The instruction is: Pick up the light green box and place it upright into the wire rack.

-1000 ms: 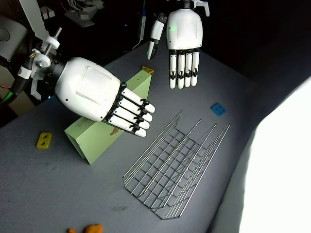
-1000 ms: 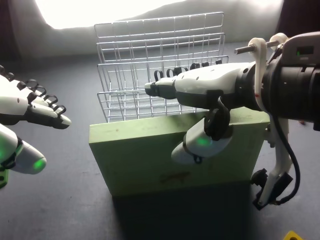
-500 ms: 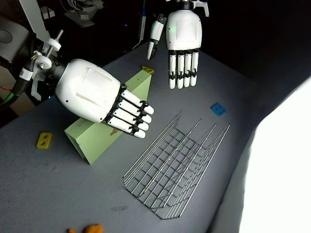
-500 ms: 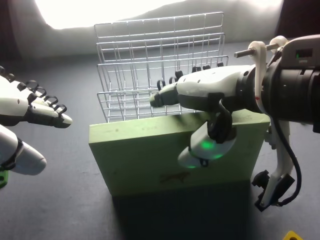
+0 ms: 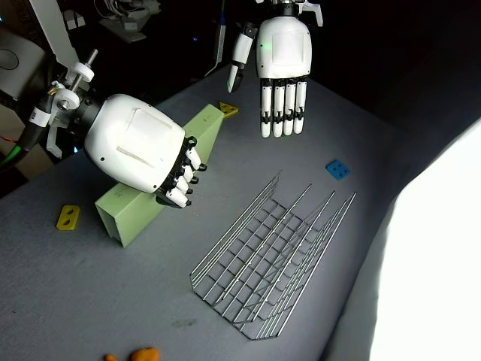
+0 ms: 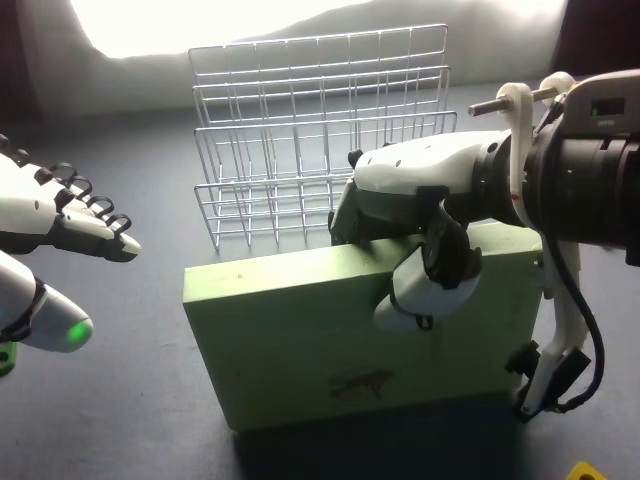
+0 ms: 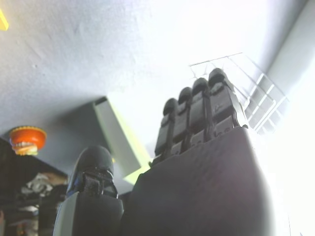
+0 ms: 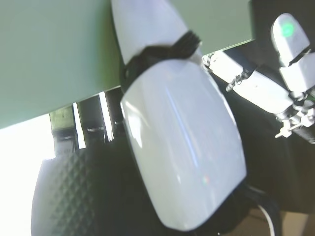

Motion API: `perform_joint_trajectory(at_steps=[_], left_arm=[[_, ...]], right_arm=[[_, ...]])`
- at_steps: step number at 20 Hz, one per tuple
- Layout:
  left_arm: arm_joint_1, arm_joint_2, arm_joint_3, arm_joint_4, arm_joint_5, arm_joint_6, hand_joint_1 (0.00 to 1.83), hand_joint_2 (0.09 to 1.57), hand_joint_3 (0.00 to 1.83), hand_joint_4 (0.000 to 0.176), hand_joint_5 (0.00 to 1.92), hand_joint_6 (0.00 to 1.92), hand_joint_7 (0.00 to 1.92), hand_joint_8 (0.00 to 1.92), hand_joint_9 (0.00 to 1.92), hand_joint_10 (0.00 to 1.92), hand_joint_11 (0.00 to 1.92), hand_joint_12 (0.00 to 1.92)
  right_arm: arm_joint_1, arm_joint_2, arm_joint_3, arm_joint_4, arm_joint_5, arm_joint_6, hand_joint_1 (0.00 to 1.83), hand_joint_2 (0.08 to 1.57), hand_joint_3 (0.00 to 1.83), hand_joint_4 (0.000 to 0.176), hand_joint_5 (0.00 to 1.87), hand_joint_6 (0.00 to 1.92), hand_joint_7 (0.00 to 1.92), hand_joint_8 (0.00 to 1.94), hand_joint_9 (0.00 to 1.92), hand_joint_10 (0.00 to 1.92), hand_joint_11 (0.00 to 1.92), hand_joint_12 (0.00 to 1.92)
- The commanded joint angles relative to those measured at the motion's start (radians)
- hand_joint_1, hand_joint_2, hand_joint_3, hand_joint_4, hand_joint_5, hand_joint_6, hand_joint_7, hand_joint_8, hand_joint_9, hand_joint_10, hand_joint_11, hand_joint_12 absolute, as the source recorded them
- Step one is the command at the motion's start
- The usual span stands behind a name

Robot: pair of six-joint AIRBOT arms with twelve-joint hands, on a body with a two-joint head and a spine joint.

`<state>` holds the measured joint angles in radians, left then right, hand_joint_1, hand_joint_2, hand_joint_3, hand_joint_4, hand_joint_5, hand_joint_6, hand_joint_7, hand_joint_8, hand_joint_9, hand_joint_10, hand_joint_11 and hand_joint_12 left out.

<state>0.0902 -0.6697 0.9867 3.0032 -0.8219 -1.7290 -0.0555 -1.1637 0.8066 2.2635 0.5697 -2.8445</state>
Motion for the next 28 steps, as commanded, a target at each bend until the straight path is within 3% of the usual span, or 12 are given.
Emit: perform_joint_trajectory(at_steps=[1, 4, 7, 11, 13, 17, 20, 21, 22, 24, 26, 28], left_arm=[[-0.007, -0.001, -0.002, 0.009, 0.062, -0.002, 0.02, 1.29, 0.0, 0.0, 0.07, 0.01, 0.05, 0.0, 0.02, 0.0, 0.0, 0.0], [-0.005, -0.001, -0.002, 0.009, 0.062, -0.002, 0.02, 1.29, 0.0, 0.0, 0.08, 0.01, 0.06, 0.0, 0.03, 0.0, 0.0, 0.0], [-0.005, -0.001, -0.002, 0.009, 0.062, -0.002, 0.01, 1.29, 0.0, 0.0, 0.07, 0.0, 0.05, 0.0, 0.02, 0.0, 0.01, 0.0], [-0.005, -0.001, -0.002, 0.009, 0.062, -0.003, 0.0, 1.29, 0.0, 0.0, 0.05, 0.0, 0.04, 0.0, 0.0, 0.0, 0.0, 0.0], [-0.005, -0.001, -0.002, 0.009, 0.062, -0.003, 0.0, 1.29, 0.0, 0.0, 0.06, 0.01, 0.05, 0.01, 0.01, 0.0, 0.0, 0.0], [-0.001, -0.002, -0.002, 0.009, 0.062, -0.003, 0.0, 1.3, 0.0, 0.0, 0.04, 0.01, 0.03, 0.0, 0.01, 0.0, 0.0, 0.0], [-0.001, -0.002, -0.002, 0.009, 0.062, -0.003, 0.0, 1.3, 0.0, 0.0, 0.04, 0.0, 0.03, 0.0, 0.0, 0.0, 0.0, 0.0], [-0.001, -0.002, -0.002, 0.009, 0.062, -0.003, 0.0, 1.3, 0.01, 0.0, 0.04, 0.0, 0.03, 0.0, 0.0, 0.0, 0.0, 0.0], [-0.001, -0.002, -0.002, 0.009, 0.062, -0.003, 0.02, 1.31, 0.01, 0.0, 0.05, 0.01, 0.03, 0.0, 0.0, 0.0, 0.0, 0.0], [-0.001, -0.002, -0.002, 0.009, 0.062, -0.003, 0.02, 1.31, 0.01, 0.0, 0.05, 0.01, 0.03, 0.0, 0.0, 0.0, 0.0, 0.0], [0.0, -0.002, -0.002, 0.009, 0.062, -0.003, 0.06, 1.31, 0.0, 0.0, 0.07, 0.01, 0.04, 0.0, 0.0, 0.0, 0.0, 0.0], [0.001, -0.005, -0.002, 0.009, 0.062, -0.003, 0.06, 1.31, 0.0, 0.0, 0.07, 0.01, 0.04, 0.01, 0.0, 0.0, 0.0, 0.0]], right_arm=[[0.006, 0.004, 0.001, -0.03, -0.047, 0.004, 1.38, 1.13, 0.0, 0.0, 0.91, 0.92, 0.98, 1.06, 0.86, 1.35, 0.7, 1.42], [0.033, 0.015, 0.0, -0.03, -0.046, 0.004, 1.38, 1.11, 0.0, 0.0, 0.96, 0.85, 1.02, 0.98, 0.88, 1.31, 0.73, 1.41], [0.073, 0.031, -0.009, -0.031, -0.045, 0.004, 1.38, 1.12, 0.0, 0.0, 0.92, 0.9, 0.99, 1.03, 0.86, 1.35, 0.7, 1.44], [0.131, 0.041, -0.017, -0.036, -0.038, -0.041, 1.38, 1.12, 0.0, 0.0, 0.98, 0.82, 0.99, 1.0, 0.85, 1.37, 0.67, 1.47], [0.145, 0.041, -0.018, -0.102, -0.039, -0.041, 1.38, 1.11, 0.0, 0.0, 0.97, 0.85, 1.01, 0.95, 0.86, 1.36, 0.66, 1.49], [0.161, 0.044, -0.018, -0.172, -0.032, -0.029, 1.37, 1.14, 0.0, 0.0, 0.92, 0.91, 0.95, 1.08, 0.81, 1.42, 0.63, 1.57], [0.192, 0.05, -0.018, -0.231, -0.036, 0.011, 1.37, 1.13, 0.0, 0.0, 0.98, 0.83, 0.97, 1.06, 0.81, 1.42, 0.59, 1.61], [0.202, 0.051, -0.018, -0.236, -0.037, 0.017, 1.27, 1.1, 0.0, 0.0, 1.06, 0.75, 1.0, 1.09, 0.82, 1.26, 0.62, 1.58], [0.22, 0.053, -0.018, -0.237, -0.039, 0.021, 1.35, 1.13, 0.0, 0.0, 0.98, 0.76, 0.96, 1.11, 0.81, 1.41, 0.65, 1.57], [0.237, 0.054, -0.018, -0.242, -0.039, 0.025, 1.37, 1.14, 0.0, 0.0, 0.95, 0.81, 0.97, 1.07, 0.81, 1.44, 0.65, 1.57], [0.245, 0.054, -0.018, -0.343, -0.04, 0.087, 1.37, 1.13, 0.0, 0.0, 0.91, 0.91, 1.0, 1.01, 0.82, 1.41, 0.63, 1.57], [0.245, 0.054, -0.017, -0.405, -0.041, 0.125, 1.38, 1.12, 0.0, 0.0, 0.96, 0.83, 1.0, 1.03, 0.82, 1.39, 0.65, 1.56]])
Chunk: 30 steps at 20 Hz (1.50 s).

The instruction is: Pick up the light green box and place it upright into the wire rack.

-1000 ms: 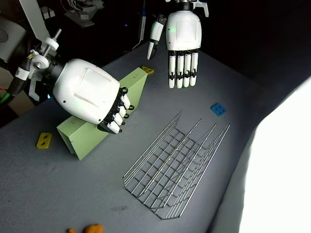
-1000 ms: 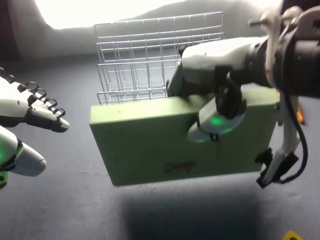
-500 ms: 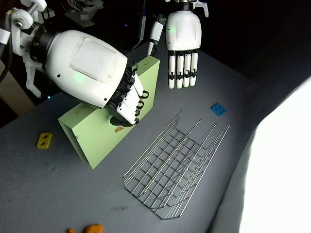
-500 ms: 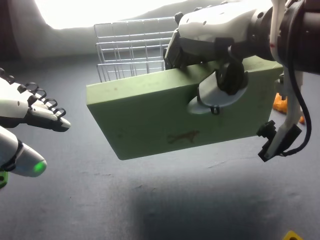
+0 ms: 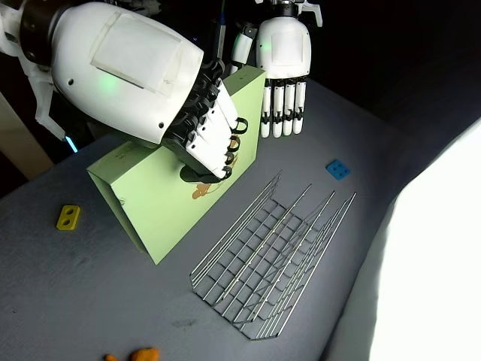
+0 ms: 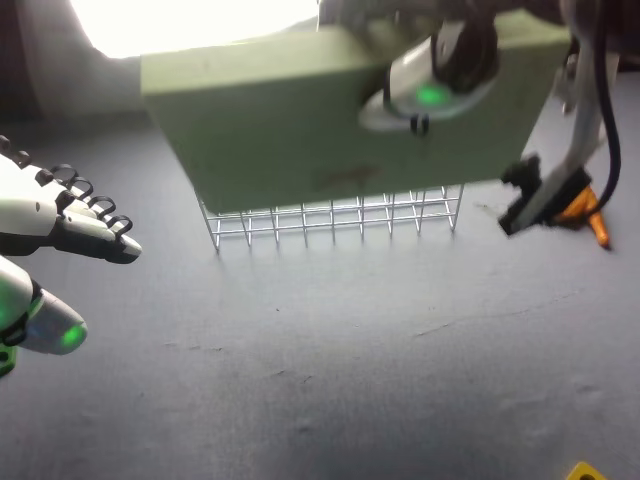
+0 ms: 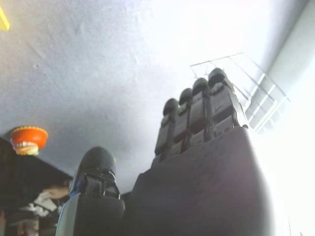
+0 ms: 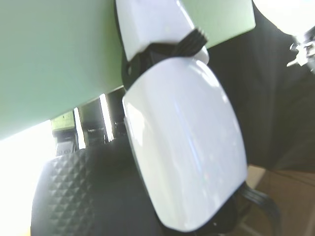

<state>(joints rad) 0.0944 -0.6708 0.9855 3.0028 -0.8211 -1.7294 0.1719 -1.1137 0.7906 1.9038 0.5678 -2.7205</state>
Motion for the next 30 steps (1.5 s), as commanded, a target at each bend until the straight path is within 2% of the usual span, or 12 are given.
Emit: perform_joint_trajectory(at_steps=[1, 4, 10, 12, 13, 15, 16, 19, 22, 27, 28, 30], left_arm=[[-0.003, -0.004, -0.001, 0.009, 0.062, -0.002, 0.06, 1.31, 0.0, 0.0, 0.08, 0.01, 0.04, 0.01, 0.0, 0.0, 0.0, 0.0], [-0.003, -0.004, -0.001, 0.009, 0.062, -0.002, 0.01, 1.31, 0.0, 0.0, 0.05, 0.0, 0.04, 0.0, 0.0, 0.0, 0.0, 0.0], [0.001, -0.006, -0.001, 0.009, 0.062, -0.002, 0.03, 1.3, 0.0, 0.0, 0.06, 0.01, 0.09, 0.01, 0.04, 0.01, 0.0, 0.0], [0.001, -0.006, -0.001, 0.009, 0.062, -0.002, 0.0, 1.3, 0.0, 0.0, 0.05, 0.0, 0.09, 0.0, 0.03, 0.01, 0.0, 0.0], [0.001, -0.006, -0.001, 0.009, 0.062, -0.002, 0.0, 1.3, 0.0, 0.0, 0.02, 0.0, 0.06, 0.0, 0.01, 0.0, 0.0, 0.0], [0.001, -0.006, -0.001, 0.009, 0.062, -0.002, 0.0, 1.29, 0.0, 0.0, 0.03, 0.0, 0.05, 0.0, 0.0, 0.0, 0.0, 0.0], [0.001, -0.006, -0.001, 0.009, 0.062, -0.002, 0.02, 1.29, 0.0, 0.0, 0.04, 0.01, 0.06, 0.0, 0.0, 0.0, 0.0, 0.0], [0.001, -0.006, -0.001, 0.009, 0.062, -0.002, 0.0, 1.29, 0.0, 0.0, 0.05, 0.01, 0.08, 0.01, 0.01, 0.0, 0.0, 0.0], [0.002, -0.007, -0.001, 0.009, 0.062, -0.002, 0.01, 1.28, 0.0, 0.0, 0.06, 0.01, 0.07, 0.01, 0.0, 0.0, 0.0, 0.0], [0.002, -0.007, -0.001, 0.009, 0.062, -0.002, 0.0, 1.28, 0.0, 0.0, 0.04, 0.0, 0.04, 0.0, 0.0, 0.0, 0.0, 0.0], [0.002, -0.007, -0.001, 0.009, 0.062, -0.002, 0.0, 1.27, 0.0, 0.0, 0.03, 0.0, 0.03, 0.0, 0.0, 0.0, 0.0, 0.0], [0.002, -0.007, -0.001, 0.009, 0.062, -0.002, 0.0, 1.27, 0.0, 0.0, 0.04, 0.0, 0.02, 0.0, 0.0, 0.0, 0.0, 0.0]], right_arm=[[0.017, 0.004, 0.0, -0.084, -0.049, 0.028, 1.38, 1.12, 0.0, 0.0, 0.97, 0.82, 1.0, 1.02, 0.82, 1.39, 0.66, 1.55], [0.016, 0.002, 0.006, -0.231, -0.073, 0.128, 1.37, 1.14, 0.0, 0.0, 0.93, 0.9, 0.97, 1.06, 0.8, 1.43, 0.62, 1.63], [-0.018, -0.025, 0.076, -0.237, -0.123, 0.189, 1.37, 1.13, 0.0, 0.0, 0.96, 0.85, 0.98, 1.03, 0.81, 1.41, 0.61, 1.62], [-0.037, -0.036, 0.097, -0.334, -0.13, 0.265, 1.37, 1.13, 0.0, 0.0, 0.95, 0.87, 0.95, 1.07, 0.81, 1.42, 0.64, 1.56], [-0.041, -0.038, 0.098, -0.384, -0.131, 0.3, 1.27, 1.12, 0.0, 0.0, 0.99, 0.82, 0.98, 1.15, 0.83, 1.23, 0.68, 1.52], [-0.051, -0.046, 0.106, -0.438, -0.139, 0.349, 1.26, 1.1, 0.0, 0.0, 1.03, 0.74, 1.01, 1.15, 0.86, 1.19, 0.69, 1.51], [-0.055, -0.052, 0.114, -0.438, -0.139, 0.35, 1.35, 1.13, 0.0, 0.0, 0.98, 0.82, 0.96, 1.11, 0.82, 1.36, 0.62, 1.56], [-0.069, -0.073, 0.15, -0.437, -0.141, 0.364, 1.38, 1.11, 0.0, 0.0, 0.97, 0.84, 1.01, 0.97, 0.87, 1.34, 0.69, 1.51], [-0.083, -0.092, 0.176, -0.435, -0.142, 0.37, 1.38, 1.11, 0.0, 0.0, 1.01, 0.74, 1.0, 1.02, 0.88, 1.33, 0.76, 1.47], [-0.112, -0.119, 0.215, -0.431, -0.14, 0.379, 1.38, 1.13, 0.0, 0.0, 0.96, 0.79, 0.95, 1.11, 0.86, 1.38, 0.74, 1.49], [-0.117, -0.126, 0.224, -0.43, -0.136, 0.38, 1.3, 1.1, 0.0, 0.0, 1.05, 0.68, 1.0, 1.15, 0.87, 1.28, 0.73, 1.53], [-0.122, -0.136, 0.239, -0.428, -0.134, 0.391, 1.37, 1.13, 0.0, 0.0, 1.0, 0.68, 0.94, 1.12, 0.84, 1.43, 0.72, 1.57]])
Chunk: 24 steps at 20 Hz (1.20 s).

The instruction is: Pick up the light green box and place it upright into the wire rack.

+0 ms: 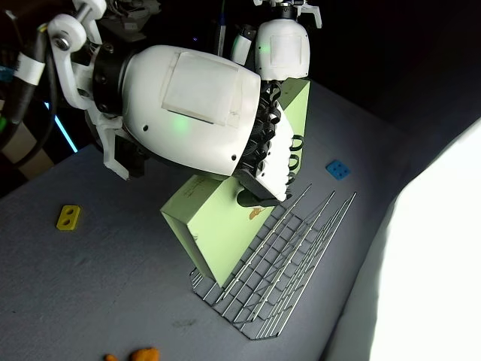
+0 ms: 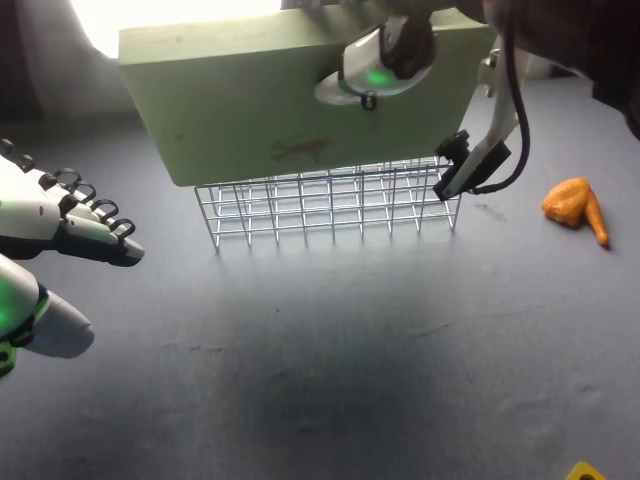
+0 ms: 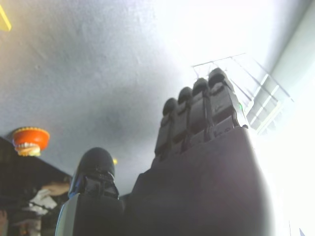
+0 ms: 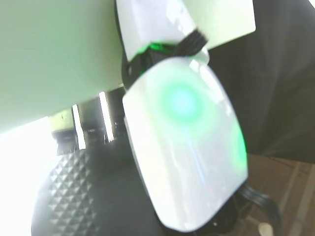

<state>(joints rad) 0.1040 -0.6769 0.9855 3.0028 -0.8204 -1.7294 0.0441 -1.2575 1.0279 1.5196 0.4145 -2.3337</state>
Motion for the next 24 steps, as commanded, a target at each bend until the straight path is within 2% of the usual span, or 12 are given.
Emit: perform_joint_trajectory(at_steps=[1, 3, 4, 5, 10, 11, 12, 24], left_arm=[[-0.007, -0.001, -0.001, 0.009, 0.061, -0.002, 0.0, 1.28, 0.0, 0.0, 0.05, 0.01, 0.03, 0.0, 0.0, 0.0, 0.0, 0.0], [-0.007, -0.001, -0.001, 0.009, 0.061, -0.002, 0.0, 1.28, 0.0, 0.0, 0.09, 0.02, 0.07, 0.02, 0.02, 0.01, 0.0, 0.0], [-0.007, -0.002, -0.001, 0.009, 0.061, -0.002, 0.0, 1.29, 0.0, 0.0, 0.07, 0.01, 0.06, 0.01, 0.01, 0.0, 0.0, 0.0], [-0.007, -0.003, -0.001, 0.009, 0.061, -0.002, 0.0, 1.29, 0.0, 0.0, 0.07, 0.01, 0.06, 0.01, 0.01, 0.0, 0.0, 0.0], [-0.006, -0.003, -0.001, 0.009, 0.061, -0.002, 0.0, 1.29, 0.0, 0.0, 0.07, 0.01, 0.07, 0.01, 0.01, 0.0, 0.0, 0.0], [-0.006, -0.003, -0.001, 0.009, 0.061, -0.002, 0.0, 1.29, 0.0, 0.0, 0.07, 0.01, 0.05, 0.0, 0.0, 0.0, 0.0, 0.0], [-0.006, -0.003, -0.001, 0.009, 0.061, -0.002, 0.0, 1.3, 0.0, 0.0, 0.07, 0.01, 0.05, 0.0, 0.0, 0.0, 0.0, 0.0], [-0.004, -0.007, -0.001, 0.009, 0.061, -0.002, 0.0, 1.29, 0.0, 0.0, 0.08, 0.01, 0.06, 0.0, 0.0, 0.0, 0.0, 0.0]], right_arm=[[0.005, 0.002, 0.011, -0.043, 0.02, 0.015, 1.37, 1.13, 0.0, 0.0, 0.98, 0.74, 0.92, 1.14, 0.83, 1.43, 0.71, 1.56], [0.004, -0.007, 0.023, -0.042, 0.024, 0.021, 1.37, 1.14, 0.0, 0.0, 0.96, 0.78, 0.92, 1.14, 0.83, 1.43, 0.72, 1.53], [0.001, -0.012, 0.027, -0.042, 0.026, 0.022, 1.27, 1.09, 0.0, 0.0, 1.08, 0.67, 1.03, 1.12, 0.91, 1.2, 0.75, 1.49], [-0.002, -0.014, 0.028, -0.042, 0.027, 0.022, 1.27, 1.09, 0.0, 0.0, 1.08, 0.66, 1.03, 1.12, 0.92, 1.19, 0.75, 1.49], [-0.018, -0.027, 0.047, -0.041, 0.035, 0.027, 1.27, 1.08, 0.0, 0.0, 1.08, 0.66, 1.04, 1.12, 0.92, 1.19, 0.75, 1.49], [-0.021, -0.028, 0.049, -0.041, 0.035, 0.028, 1.35, 1.11, 0.0, 0.0, 1.01, 0.74, 0.97, 1.11, 0.86, 1.34, 0.7, 1.53], [-0.026, -0.031, 0.051, -0.042, 0.035, 0.028, 1.37, 1.12, 0.0, 0.0, 1.0, 0.76, 0.95, 1.1, 0.85, 1.37, 0.69, 1.54], [-0.073, -0.069, 0.112, -0.045, 0.023, 0.038, 1.38, 1.12, 0.0, 0.0, 1.0, 0.77, 0.97, 1.07, 0.86, 1.35, 0.72, 1.5]])
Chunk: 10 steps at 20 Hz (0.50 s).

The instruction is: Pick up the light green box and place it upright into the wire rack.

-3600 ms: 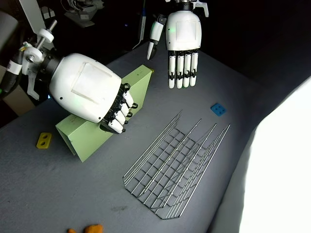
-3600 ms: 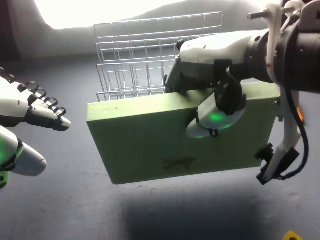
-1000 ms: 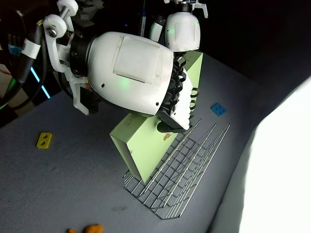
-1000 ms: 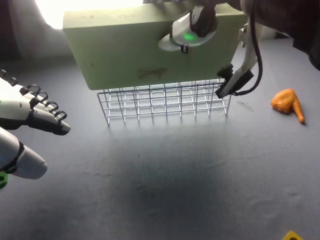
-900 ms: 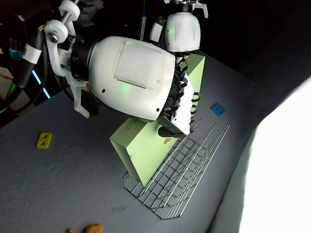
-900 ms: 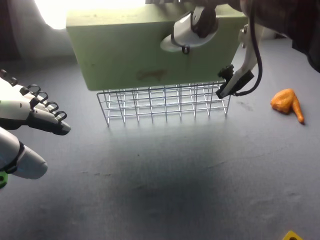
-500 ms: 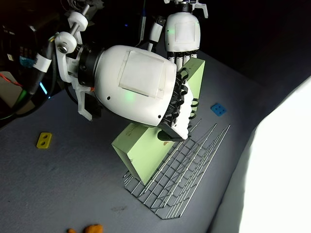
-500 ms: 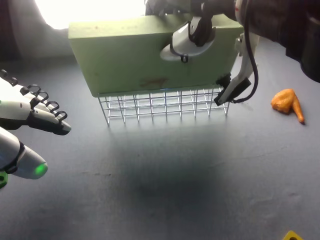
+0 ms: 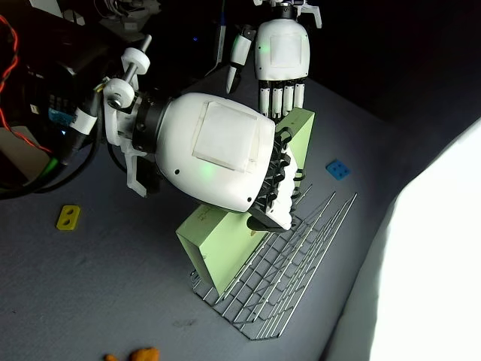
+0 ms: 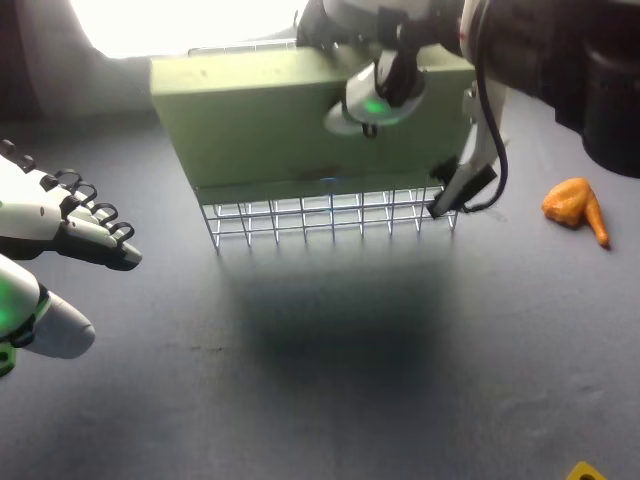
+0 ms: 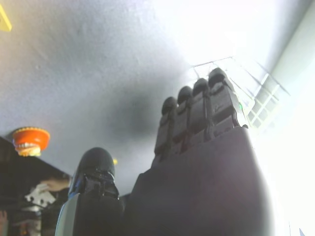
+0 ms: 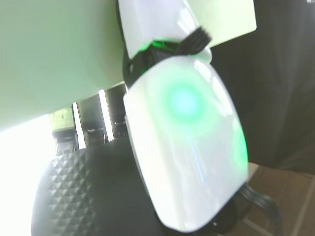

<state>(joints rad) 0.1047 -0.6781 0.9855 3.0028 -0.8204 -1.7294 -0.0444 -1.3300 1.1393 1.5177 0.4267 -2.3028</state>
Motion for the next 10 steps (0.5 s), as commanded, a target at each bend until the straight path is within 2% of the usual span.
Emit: perform_joint_trajectory(at_steps=[1, 6, 7, 8, 10], left_arm=[[-0.005, -0.007, -0.001, 0.009, 0.061, -0.002, 0.04, 1.29, 0.0, 0.0, 0.08, 0.01, 0.07, 0.01, 0.0, 0.0, 0.0, 0.0], [-0.005, -0.007, 0.0, 0.009, 0.061, -0.002, 0.14, 1.29, 0.0, 0.0, 0.13, 0.01, 0.12, 0.01, 0.05, 0.01, 0.01, 0.01], [-0.005, -0.007, 0.0, 0.009, 0.061, -0.002, 0.16, 1.28, 0.0, 0.0, 0.15, 0.02, 0.14, 0.01, 0.07, 0.02, 0.05, 0.03], [-0.005, -0.007, 0.0, 0.009, 0.061, -0.002, 0.17, 1.27, 0.0, 0.0, 0.16, 0.01, 0.14, 0.0, 0.08, 0.01, 0.01, 0.18], [-0.005, -0.007, 0.0, 0.009, 0.061, -0.002, 0.17, 1.27, 0.0, 0.0, 0.17, 0.0, 0.15, 0.0, 0.08, 0.0, 0.0, 0.23]], right_arm=[[0.004, 0.003, 0.001, -0.044, 0.005, 0.007, 1.38, 1.12, 0.0, 0.0, 0.99, 0.77, 0.96, 1.08, 0.86, 1.36, 0.72, 1.5], [-0.034, 0.001, 0.002, -0.088, -0.005, 0.059, 1.38, 1.12, 0.0, 0.0, 1.0, 0.74, 0.96, 1.09, 0.84, 1.4, 0.71, 1.53], [-0.039, 0.001, 0.005, -0.098, -0.005, 0.07, 1.3, 1.09, 0.0, 0.0, 1.08, 0.64, 1.03, 1.1, 0.89, 1.26, 0.73, 1.55], [-0.041, 0.0, 0.009, -0.107, -0.005, 0.084, 1.28, 1.07, 0.0, 0.0, 1.12, 0.59, 1.06, 1.08, 0.91, 1.2, 0.74, 1.54], [-0.044, -0.001, 0.022, -0.132, -0.005, 0.125, 1.28, 1.07, 0.0, 0.0, 1.13, 0.57, 1.06, 1.07, 0.92, 1.19, 0.74, 1.54]])
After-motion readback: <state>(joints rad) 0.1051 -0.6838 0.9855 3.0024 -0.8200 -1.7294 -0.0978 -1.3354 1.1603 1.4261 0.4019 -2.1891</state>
